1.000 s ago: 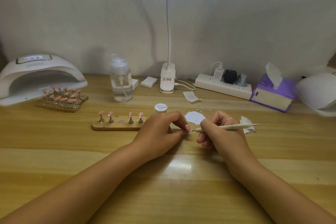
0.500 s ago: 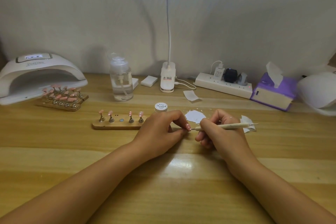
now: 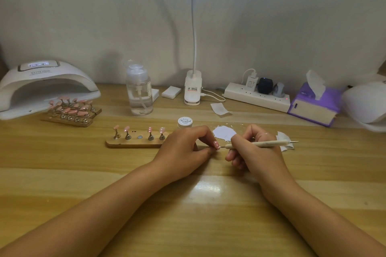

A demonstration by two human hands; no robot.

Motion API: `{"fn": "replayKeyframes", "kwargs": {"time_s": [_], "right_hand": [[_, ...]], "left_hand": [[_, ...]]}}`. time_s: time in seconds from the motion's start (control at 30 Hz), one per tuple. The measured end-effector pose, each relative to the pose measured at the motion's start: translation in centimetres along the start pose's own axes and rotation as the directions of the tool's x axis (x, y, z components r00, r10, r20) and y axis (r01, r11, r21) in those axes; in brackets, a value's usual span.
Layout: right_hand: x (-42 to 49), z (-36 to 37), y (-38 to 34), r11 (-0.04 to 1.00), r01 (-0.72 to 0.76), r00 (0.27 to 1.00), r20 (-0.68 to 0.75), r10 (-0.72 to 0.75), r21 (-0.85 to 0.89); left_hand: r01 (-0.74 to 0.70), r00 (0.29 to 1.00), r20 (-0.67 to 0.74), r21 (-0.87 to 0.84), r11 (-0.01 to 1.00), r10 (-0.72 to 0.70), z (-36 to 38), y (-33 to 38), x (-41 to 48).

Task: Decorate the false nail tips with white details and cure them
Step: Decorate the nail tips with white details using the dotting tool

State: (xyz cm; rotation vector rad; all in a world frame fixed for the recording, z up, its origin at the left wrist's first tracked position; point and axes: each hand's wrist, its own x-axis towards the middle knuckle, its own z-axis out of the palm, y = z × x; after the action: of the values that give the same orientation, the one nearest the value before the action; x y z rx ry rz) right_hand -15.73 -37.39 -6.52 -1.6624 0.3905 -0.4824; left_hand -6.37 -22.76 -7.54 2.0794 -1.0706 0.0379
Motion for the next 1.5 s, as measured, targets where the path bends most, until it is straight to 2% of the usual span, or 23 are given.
{"fn": "replayKeyframes", "kwargs": {"time_s": [0.23, 0.4, 0.5, 0.77, 1.5], "right_hand": [[-0.1, 0.0, -0.02, 1.0, 0.011, 1.0, 0.006, -0.011, -0.019], [-0.25, -0.35, -0.55, 0.988, 0.063, 0.99, -0.13, -0.044, 0.139], [-0.27, -0.54, -0.59, 0.986, 0.133, 0.977, -0.18, -0.115, 0.096], [-0.29, -0.24, -0.47, 0.997, 0.046, 0.997, 0.059, -0.049, 0.054], [-0.23, -0.05, -0.27, 0.997, 0.027, 0.999, 0.043, -0.024, -0.068]], "left_hand": [[-0.003, 1.0, -0.004, -0.001, 1.0, 0.003, 0.02, -0.09, 0.05], [-0.001, 1.0, 0.0, 0.008, 1.0, 0.001, 0.05, 0.01, 0.06], [0.006, 1.0, 0.007, 0.026, 1.0, -0.006, 0.01, 0.03, 0.01], [-0.024, 1.0, 0.0, 0.066, 0.998, 0.024, -0.14, 0.4, -0.22], [-0.039, 0.999, 0.001, 0.091, 0.995, 0.039, -0.07, 0.26, -0.24]]}}
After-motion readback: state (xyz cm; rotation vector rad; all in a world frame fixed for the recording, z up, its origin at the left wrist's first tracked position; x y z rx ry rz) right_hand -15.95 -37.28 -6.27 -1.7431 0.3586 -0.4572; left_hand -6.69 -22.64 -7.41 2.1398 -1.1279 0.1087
